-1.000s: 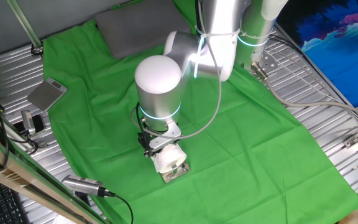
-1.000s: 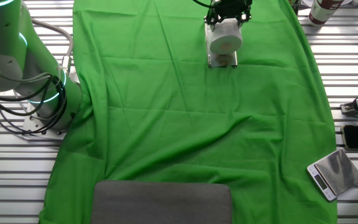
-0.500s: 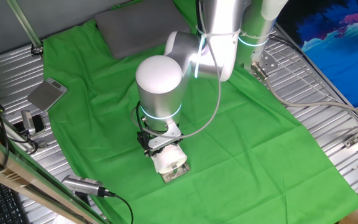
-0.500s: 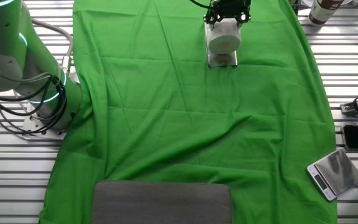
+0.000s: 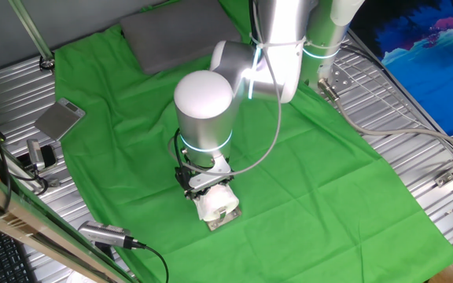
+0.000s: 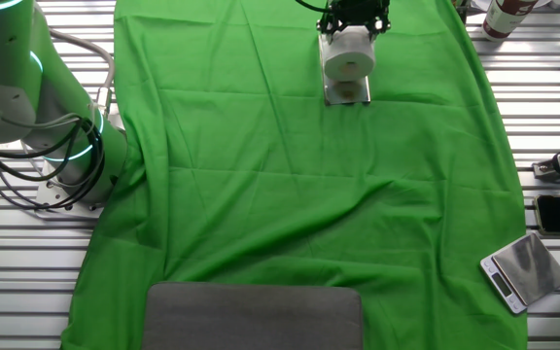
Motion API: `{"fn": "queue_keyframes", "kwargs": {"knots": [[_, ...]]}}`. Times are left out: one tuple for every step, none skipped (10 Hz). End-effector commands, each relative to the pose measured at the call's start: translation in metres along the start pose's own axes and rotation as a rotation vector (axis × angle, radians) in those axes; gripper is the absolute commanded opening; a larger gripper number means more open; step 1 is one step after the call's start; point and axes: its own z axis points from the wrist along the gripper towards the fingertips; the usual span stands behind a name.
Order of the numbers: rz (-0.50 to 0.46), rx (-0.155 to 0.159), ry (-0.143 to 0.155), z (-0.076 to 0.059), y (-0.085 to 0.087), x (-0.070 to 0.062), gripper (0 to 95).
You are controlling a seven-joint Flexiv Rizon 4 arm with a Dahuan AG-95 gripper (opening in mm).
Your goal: Put the toilet paper on its holder
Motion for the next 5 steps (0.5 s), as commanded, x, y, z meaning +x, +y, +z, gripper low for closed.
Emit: {"fn": "queue_keyframes", "kwargs": {"knots": [[0.003,-0.003,-0.002,-0.0007,0.0002,-0.0037,0.0],[-0.001,-0.004,0.001,-0.0016,0.0005,-0.0053,0.0],[-0.001,-0.003,0.002,-0.0014,0.001,-0.0054,0.0],[-0.002,-0.003,0.001,-0.0013,0.0013,-0.0054,0.0],[-0.002,-0.003,0.001,-0.001,0.002,-0.0052,0.0]]}}
